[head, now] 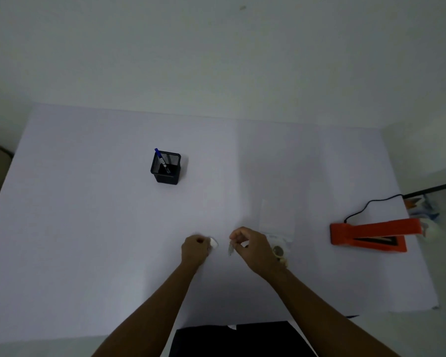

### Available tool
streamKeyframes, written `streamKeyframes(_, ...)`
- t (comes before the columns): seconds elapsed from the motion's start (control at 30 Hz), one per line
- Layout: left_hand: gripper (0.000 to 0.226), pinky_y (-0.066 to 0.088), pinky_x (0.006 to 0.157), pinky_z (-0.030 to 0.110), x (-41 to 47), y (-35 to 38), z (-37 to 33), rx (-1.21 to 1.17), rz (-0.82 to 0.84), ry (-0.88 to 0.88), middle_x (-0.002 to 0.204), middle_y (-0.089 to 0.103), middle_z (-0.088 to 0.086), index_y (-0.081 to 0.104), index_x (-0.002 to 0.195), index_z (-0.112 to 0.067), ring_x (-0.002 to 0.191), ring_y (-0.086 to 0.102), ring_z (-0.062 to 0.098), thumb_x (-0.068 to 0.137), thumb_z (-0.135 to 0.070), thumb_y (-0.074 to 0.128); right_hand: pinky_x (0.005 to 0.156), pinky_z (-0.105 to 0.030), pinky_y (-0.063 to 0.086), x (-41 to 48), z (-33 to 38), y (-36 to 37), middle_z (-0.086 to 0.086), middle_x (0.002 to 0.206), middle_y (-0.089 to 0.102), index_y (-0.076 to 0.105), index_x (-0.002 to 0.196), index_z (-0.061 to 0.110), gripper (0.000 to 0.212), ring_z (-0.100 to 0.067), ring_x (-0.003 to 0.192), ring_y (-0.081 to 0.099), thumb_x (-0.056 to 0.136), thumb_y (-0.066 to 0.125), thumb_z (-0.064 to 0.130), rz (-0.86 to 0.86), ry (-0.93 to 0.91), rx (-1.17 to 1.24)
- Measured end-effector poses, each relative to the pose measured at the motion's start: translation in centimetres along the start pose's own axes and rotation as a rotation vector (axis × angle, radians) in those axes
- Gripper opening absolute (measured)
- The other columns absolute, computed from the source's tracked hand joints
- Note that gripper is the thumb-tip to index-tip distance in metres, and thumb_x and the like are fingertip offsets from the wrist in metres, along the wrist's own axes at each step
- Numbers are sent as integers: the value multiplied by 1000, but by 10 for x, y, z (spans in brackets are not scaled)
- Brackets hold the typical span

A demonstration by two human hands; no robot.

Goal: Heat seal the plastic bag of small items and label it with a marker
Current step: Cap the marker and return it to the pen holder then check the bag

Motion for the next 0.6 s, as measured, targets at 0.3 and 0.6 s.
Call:
streamKeyframes(0.3,13,48,68,20,-59,22,-81,-6,217,361,87,70,-3,72,100,-15,78,63,12,90,-20,65,74,-24,58,-2,-4,-39,4,93,72,64,110,25,31,-6,80,69,85,67,7,94,25,128)
streamKeyframes(0.6,15,51,60,20,-91,56,-122,-58,331,393,86,75,2,76,93,-12,71,66,9,92,-13,61,78,-21,58,-2,-11,-71,13,123,61,44,137,40,65,-3,85,69,86,70,10,195,-58,93)
Point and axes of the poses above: each hand's wrist, its own x-axis towards the middle knuckle, its own y-axis out of the palm, z = x × y, the point moved 9 cm from there along x, towards the middle knuckle
